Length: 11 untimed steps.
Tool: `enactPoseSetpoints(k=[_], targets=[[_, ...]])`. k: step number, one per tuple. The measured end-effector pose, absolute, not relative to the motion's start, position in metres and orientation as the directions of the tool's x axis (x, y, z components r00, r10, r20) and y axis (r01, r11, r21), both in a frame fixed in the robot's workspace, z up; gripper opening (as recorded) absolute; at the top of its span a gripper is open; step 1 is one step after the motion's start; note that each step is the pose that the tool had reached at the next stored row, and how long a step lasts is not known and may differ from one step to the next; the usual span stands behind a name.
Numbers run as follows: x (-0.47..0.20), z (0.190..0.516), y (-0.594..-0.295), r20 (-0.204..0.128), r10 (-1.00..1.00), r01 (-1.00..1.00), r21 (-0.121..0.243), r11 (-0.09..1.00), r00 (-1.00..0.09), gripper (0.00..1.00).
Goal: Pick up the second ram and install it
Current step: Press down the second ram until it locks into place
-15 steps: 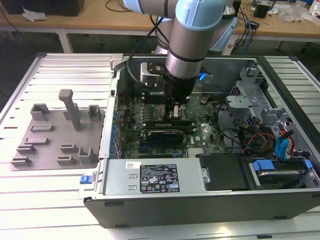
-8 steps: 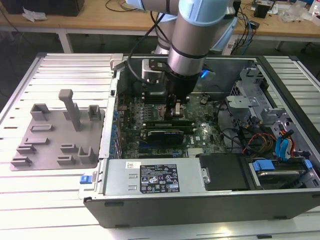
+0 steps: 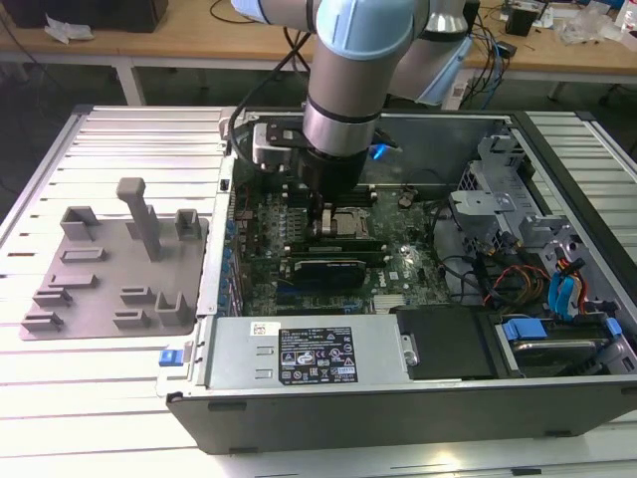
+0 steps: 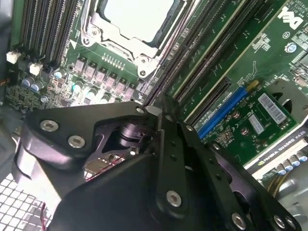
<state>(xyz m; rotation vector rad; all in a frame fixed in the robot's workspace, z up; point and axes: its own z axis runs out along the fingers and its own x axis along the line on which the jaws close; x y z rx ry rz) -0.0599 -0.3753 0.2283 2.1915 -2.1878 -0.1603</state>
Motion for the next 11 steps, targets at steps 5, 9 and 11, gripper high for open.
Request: enactPoseSetpoints(k=[5,9,11], targets=[[-0.060,0.246,-0.375,-0.048,-0.999,-0.995,0.102,-0.004,-0.001,0.08],[-0.038,0.248,-0.375,-0.056,-0.998,-0.992,0.128,-0.005,-0.002,0.08],[-0.020,0.248,-0.375,-0.058,-0.998,-0.989,0.146,-0.005,-0.003,0.08]])
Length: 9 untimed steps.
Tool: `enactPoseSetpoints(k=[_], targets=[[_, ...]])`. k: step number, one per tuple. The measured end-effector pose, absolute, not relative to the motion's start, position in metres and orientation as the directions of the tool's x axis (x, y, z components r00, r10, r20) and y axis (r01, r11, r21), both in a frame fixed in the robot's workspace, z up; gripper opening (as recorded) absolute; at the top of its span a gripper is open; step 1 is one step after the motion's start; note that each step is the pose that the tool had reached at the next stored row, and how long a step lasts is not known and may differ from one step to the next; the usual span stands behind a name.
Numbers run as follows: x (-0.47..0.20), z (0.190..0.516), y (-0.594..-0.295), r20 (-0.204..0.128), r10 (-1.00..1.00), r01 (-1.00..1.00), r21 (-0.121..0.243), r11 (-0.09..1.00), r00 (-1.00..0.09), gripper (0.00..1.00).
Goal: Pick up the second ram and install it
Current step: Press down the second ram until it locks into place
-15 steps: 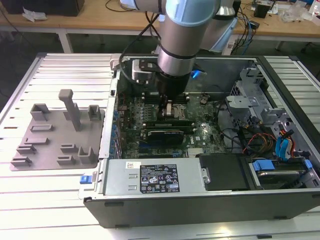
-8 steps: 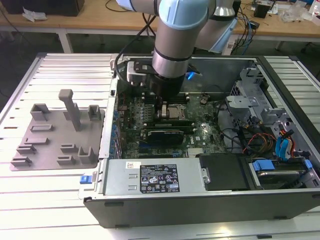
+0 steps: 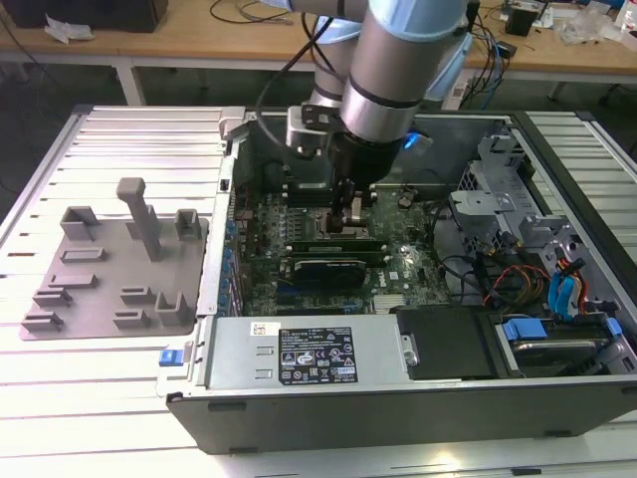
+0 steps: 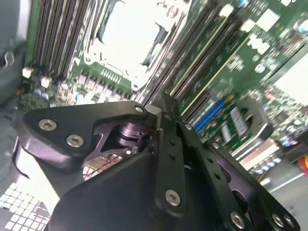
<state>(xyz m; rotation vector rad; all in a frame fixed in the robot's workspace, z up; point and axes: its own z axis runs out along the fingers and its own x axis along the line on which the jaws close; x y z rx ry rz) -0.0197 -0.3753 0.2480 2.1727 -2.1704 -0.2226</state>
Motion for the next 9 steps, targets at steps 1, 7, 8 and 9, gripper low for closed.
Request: enactPoseSetpoints(k=[1,7,8,9], targets=[[-0.015,0.248,-0.375,-0.058,-0.998,-0.989,0.149,-0.006,-0.003,0.08],[-0.013,0.261,-0.375,-0.062,-0.998,-0.989,0.150,-0.006,-0.003,0.08],[-0.013,0.261,-0.375,-0.062,-0.998,-0.989,0.150,-0.006,-0.003,0.08],[-0.013,0.261,-0.375,-0.062,-0.998,-0.989,0.150,-0.006,-0.003,0.08]])
